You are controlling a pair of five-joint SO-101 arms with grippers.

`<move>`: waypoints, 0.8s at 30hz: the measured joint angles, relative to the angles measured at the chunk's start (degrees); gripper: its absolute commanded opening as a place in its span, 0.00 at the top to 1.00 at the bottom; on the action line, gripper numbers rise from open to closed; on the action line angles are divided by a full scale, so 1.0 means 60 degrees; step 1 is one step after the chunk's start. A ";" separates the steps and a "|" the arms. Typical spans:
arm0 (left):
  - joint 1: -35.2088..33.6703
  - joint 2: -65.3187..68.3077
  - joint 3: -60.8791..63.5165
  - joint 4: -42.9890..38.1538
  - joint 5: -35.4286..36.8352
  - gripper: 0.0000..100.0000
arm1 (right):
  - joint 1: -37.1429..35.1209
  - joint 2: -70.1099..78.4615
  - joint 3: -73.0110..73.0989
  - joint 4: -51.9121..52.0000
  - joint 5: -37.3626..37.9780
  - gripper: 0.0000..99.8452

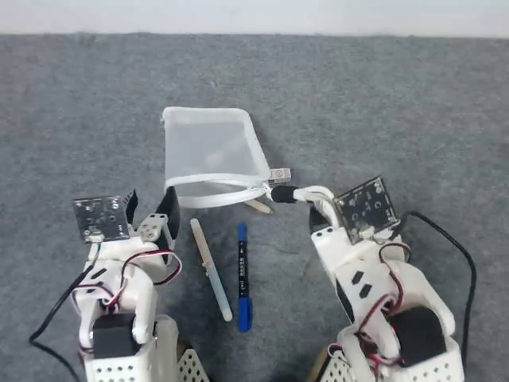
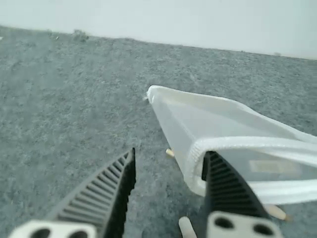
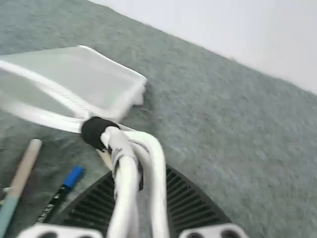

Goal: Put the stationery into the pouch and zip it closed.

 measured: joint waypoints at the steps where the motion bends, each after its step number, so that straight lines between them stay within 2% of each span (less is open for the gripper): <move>1: 0.0088 0.0234 0.0000 -0.0147 -0.0059 0.79 | -0.0117 0.0000 -0.0176 0.0088 0.0000 0.99; 6: 0.0190 0.2227 -0.0117 -0.0777 -0.0161 0.79 | -0.0498 -0.0015 -0.0630 0.0161 0.0249 0.99; 13: 0.0220 0.5744 -0.1421 -0.1392 -0.0161 0.79 | -0.0557 0.0000 -0.0645 0.0161 0.0293 0.99; 19: 0.0220 0.8103 -0.2593 -0.1480 -0.0147 0.93 | -0.0557 0.0000 -0.0645 0.0161 0.0308 0.99; 22: 0.0234 0.8381 -0.2886 -0.1480 -0.0176 0.99 | -0.0557 0.0000 -0.0645 0.0161 0.0308 0.99; 24: 0.0234 0.8396 -0.2945 -0.1480 -0.0176 0.99 | -0.0557 0.0000 -0.0645 0.0161 0.0308 0.99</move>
